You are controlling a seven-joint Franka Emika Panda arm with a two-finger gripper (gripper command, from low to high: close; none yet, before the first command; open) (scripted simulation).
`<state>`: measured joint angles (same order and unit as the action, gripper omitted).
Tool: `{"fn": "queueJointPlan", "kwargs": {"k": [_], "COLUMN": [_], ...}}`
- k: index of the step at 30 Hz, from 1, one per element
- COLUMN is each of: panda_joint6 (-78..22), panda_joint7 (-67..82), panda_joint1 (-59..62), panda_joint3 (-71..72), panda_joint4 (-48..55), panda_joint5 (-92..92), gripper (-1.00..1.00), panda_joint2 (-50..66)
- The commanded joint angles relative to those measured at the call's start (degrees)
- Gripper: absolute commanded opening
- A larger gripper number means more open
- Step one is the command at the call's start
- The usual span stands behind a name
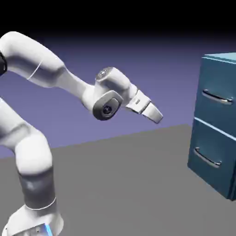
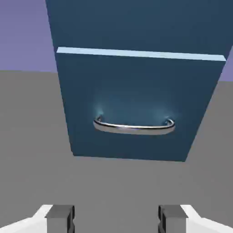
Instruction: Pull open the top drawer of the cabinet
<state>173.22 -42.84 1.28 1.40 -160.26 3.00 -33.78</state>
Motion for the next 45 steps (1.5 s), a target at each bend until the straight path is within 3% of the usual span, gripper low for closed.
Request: {"fn": "queueJointPlan", "kwargs": {"k": [1,45], "panda_joint6": [-0.7,-29.3], "panda_joint7": [-0.3,-14.1], "panda_joint1": [1.6,73.6], "panda_joint3": [1.2,52.2], "panda_joint4": [0.6,27.7], "panda_joint5": [2.5,112.1], "gripper": [0.00,0.00], "panda_joint2": [-0.9,-41.9]}}
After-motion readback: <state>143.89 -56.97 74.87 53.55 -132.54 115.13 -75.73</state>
